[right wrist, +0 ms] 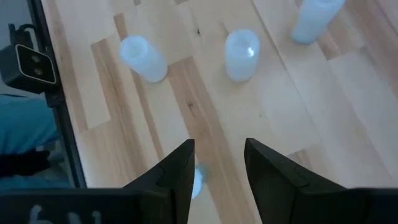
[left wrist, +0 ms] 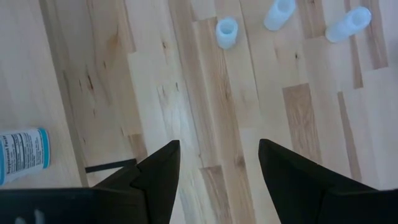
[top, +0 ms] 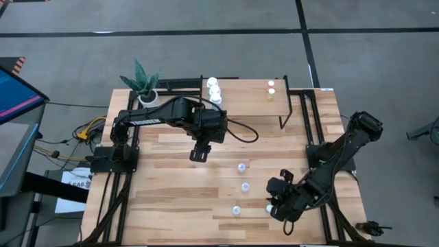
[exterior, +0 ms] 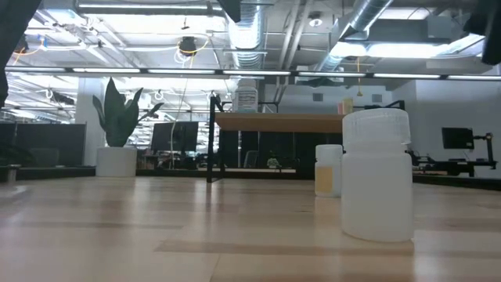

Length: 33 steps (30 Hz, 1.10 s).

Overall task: Pick and place medicine bottles onto shelf by color
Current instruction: Put the blue pill bottle on the shelf aligned with the other blue pill bottle on the shelf

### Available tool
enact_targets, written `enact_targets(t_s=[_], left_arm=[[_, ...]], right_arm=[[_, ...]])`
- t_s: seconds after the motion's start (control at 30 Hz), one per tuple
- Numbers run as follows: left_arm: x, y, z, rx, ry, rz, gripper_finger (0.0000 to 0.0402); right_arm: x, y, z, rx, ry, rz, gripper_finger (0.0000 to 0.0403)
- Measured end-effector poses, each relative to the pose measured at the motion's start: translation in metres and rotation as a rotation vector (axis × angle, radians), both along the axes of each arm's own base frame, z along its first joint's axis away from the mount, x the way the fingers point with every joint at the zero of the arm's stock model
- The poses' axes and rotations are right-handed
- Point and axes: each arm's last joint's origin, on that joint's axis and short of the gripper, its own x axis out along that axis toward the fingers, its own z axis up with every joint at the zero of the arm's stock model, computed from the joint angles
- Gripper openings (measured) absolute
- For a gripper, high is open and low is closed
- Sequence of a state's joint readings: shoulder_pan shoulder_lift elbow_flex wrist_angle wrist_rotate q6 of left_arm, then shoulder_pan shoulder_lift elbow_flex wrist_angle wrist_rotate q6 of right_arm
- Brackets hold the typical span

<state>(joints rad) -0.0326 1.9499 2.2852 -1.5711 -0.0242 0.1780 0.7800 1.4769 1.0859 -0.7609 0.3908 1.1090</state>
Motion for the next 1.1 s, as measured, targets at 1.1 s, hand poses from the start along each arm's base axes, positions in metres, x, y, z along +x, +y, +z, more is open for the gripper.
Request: enact_targets(t_s=[1.1], left_arm=[[0.005,0.001,0.002,0.002,-0.060,0.050,0.0206]], right_arm=[[0.006,-0.005,-0.001,0.008,0.069,0.160,0.0163]])
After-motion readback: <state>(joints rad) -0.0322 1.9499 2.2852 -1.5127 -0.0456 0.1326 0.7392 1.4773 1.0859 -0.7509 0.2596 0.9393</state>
